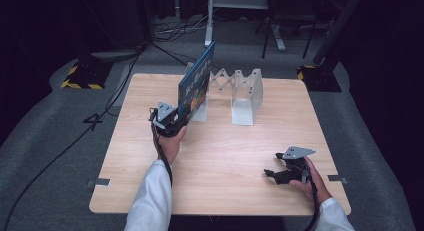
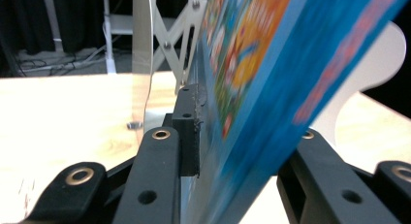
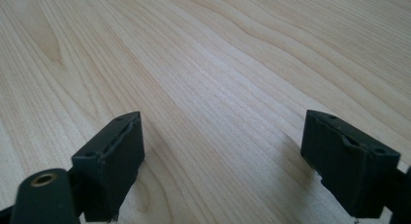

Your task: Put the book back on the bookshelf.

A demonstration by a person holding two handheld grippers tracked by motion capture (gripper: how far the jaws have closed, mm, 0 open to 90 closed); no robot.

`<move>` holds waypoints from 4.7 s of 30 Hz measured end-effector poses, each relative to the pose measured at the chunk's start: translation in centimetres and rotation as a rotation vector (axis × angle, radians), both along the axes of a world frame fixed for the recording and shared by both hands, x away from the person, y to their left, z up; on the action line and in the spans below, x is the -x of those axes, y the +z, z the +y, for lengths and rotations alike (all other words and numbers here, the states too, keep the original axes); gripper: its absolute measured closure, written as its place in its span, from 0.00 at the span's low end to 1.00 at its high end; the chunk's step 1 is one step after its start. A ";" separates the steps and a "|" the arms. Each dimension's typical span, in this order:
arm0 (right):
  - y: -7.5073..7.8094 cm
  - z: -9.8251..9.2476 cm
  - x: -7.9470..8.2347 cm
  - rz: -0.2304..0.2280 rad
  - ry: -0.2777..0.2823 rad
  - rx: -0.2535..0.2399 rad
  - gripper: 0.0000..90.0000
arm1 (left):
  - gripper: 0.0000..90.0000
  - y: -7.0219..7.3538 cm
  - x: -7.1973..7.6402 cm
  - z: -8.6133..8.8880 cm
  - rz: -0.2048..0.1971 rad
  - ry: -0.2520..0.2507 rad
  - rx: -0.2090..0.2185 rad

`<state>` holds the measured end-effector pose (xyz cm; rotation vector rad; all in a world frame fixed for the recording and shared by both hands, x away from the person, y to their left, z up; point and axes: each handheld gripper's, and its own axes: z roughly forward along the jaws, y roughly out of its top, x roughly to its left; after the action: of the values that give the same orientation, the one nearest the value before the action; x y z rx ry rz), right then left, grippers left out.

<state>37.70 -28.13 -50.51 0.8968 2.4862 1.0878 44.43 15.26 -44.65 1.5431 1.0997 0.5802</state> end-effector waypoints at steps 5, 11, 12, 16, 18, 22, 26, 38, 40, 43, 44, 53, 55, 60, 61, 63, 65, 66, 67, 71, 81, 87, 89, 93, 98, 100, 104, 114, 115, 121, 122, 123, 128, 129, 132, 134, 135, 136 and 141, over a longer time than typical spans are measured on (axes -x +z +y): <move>0.0 0.0 0.0 0.000 -0.001 0.000 0.17 | 0.80 -2.1 0.8 0.8 0.043 -0.023 -0.021; 0.0 0.0 0.0 0.000 -0.003 0.000 0.17 | 0.82 -2.2 0.9 0.7 0.063 0.001 -0.029; 0.0 0.0 0.0 0.000 -0.003 0.000 0.17 | 0.82 -2.1 1.0 0.5 0.075 0.018 -0.016; 0.0 0.0 0.0 0.000 -0.003 0.000 0.17 | 0.80 -2.2 1.4 -0.4 0.100 0.049 0.049; 0.0 0.0 0.0 0.000 -0.003 0.000 0.17 | 0.80 -2.1 1.6 -0.8 0.106 0.072 0.059; 0.0 0.0 0.0 0.000 -0.004 0.001 0.17 | 0.79 -2.0 1.9 -1.3 0.126 0.084 0.087; 0.0 0.0 0.0 0.000 -0.005 0.000 0.17 | 0.79 -2.1 2.2 -1.9 0.141 0.106 0.135; 0.0 0.0 0.0 0.000 -0.004 0.001 0.17 | 0.83 -2.4 2.4 -2.7 0.106 0.128 0.082; 0.0 0.0 0.0 0.000 -0.004 0.001 0.17 | 0.83 -2.4 2.3 -2.6 0.101 0.126 0.061; 0.0 0.0 0.0 0.001 -0.005 0.001 0.17 | 0.83 -2.5 2.3 -2.4 0.095 0.115 0.051; 0.0 0.0 0.0 0.001 -0.005 0.001 0.17 | 0.82 -2.5 2.3 -2.4 0.091 0.112 0.044; 0.0 0.0 0.0 0.001 -0.005 0.001 0.17 | 0.80 -2.3 2.5 -2.0 0.081 0.071 -0.006; 0.0 0.0 0.0 0.001 -0.004 0.001 0.17 | 0.79 -2.1 2.6 -1.7 0.081 0.058 -0.017; 0.0 0.1 0.0 0.003 -0.005 0.006 0.17 | 0.76 -1.3 3.3 -0.8 0.069 0.020 -0.066; 0.1 0.1 0.0 0.005 -0.005 0.009 0.17 | 0.76 -1.1 3.4 -0.5 0.068 0.010 -0.075; 0.2 0.0 -0.1 0.010 -0.006 0.016 0.17 | 0.74 -0.7 3.6 0.1 0.057 -0.005 -0.080; 0.3 0.1 -0.1 0.019 -0.007 0.028 0.17 | 0.72 -0.3 3.9 0.8 0.053 -0.036 -0.090; 0.4 0.0 -0.1 0.022 -0.006 0.034 0.17 | 0.71 -0.2 4.0 1.0 0.051 -0.039 -0.089; 0.4 0.0 -0.1 0.029 -0.009 0.039 0.17 | 0.70 0.0 4.1 1.3 0.046 -0.047 -0.092; 0.8 0.1 0.2 0.027 -0.014 0.063 0.24 | 0.57 0.5 4.7 2.5 0.049 -0.116 -0.092; 2.1 0.9 1.0 -0.039 -0.029 0.093 0.26 | 0.33 0.9 6.9 4.2 0.061 -0.181 -0.230; 3.1 0.6 1.5 -0.073 -0.055 0.091 0.22 | 0.23 0.7 8.4 4.9 0.065 -0.248 -0.290; 3.3 0.4 1.5 -0.079 -0.061 0.093 0.22 | 0.22 0.7 8.8 5.0 0.063 -0.256 -0.305; 3.7 0.3 1.8 -0.086 -0.072 0.092 0.22 | 0.21 0.7 9.8 5.2 0.064 -0.269 -0.344; 3.9 0.1 2.3 -0.094 -0.074 0.112 0.22 | 0.21 0.8 10.7 5.4 0.064 -0.282 -0.414; 3.9 0.1 2.4 -0.097 -0.071 0.119 0.23 | 0.22 0.6 11.0 5.4 0.071 -0.281 -0.439; 4.1 -0.1 2.7 -0.105 -0.074 0.123 0.23 | 0.21 0.2 11.6 5.8 0.071 -0.256 -0.507; 3.9 -2.0 3.5 -0.111 -0.117 0.130 0.23 | 0.19 -1.4 13.1 8.5 0.124 -0.195 -0.563; 3.8 -2.2 3.6 -0.113 -0.123 0.132 0.23 | 0.19 -1.6 13.2 8.8 0.133 -0.193 -0.570; 3.4 -3.5 4.0 -0.114 -0.147 0.157 0.23 | 0.19 -2.7 13.9 10.3 0.167 -0.173 -0.562; 3.0 -4.1 4.2 -0.106 -0.162 0.150 0.24 | 0.19 -2.9 14.0 10.6 0.173 -0.166 -0.560; 3.0 -4.1 4.2 -0.106 -0.162 0.150 0.24 | 0.19 -3.1 14.1 10.7 0.178 -0.165 -0.558; 2.3 -5.4 4.6 -0.096 -0.193 0.137 0.24 | 0.19 -4.1 14.8 11.7 0.203 -0.161 -0.568; 2.1 -5.7 4.7 -0.092 -0.205 0.131 0.24 | 0.19 -4.2 14.9 11.9 0.209 -0.161 -0.560; 1.5 -7.0 5.1 -0.068 -0.238 0.098 0.24 | 0.18 -4.7 15.4 12.6 0.223 -0.156 -0.516; 1.3 -7.4 5.2 -0.063 -0.254 0.089 0.24 | 0.18 -4.7 15.5 12.8 0.227 -0.154 -0.497; 1.2 -7.7 5.3 -0.057 -0.268 0.073 0.24 | 0.19 -4.9 15.6 13.0 0.234 -0.154 -0.469; 1.0 -8.2 5.4 -0.050 -0.278 0.060 0.24 | 0.18 -5.0 15.6 13.2 0.240 -0.156 -0.456; 0.3 -9.4 5.3 -0.028 -0.311 0.035 0.23 | 0.19 -5.9 15.8 13.6 0.339 -0.127 -0.416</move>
<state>32.41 -37.52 -50.16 1.1989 2.2374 0.9421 28.67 28.83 -50.60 2.1164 1.1689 0.4900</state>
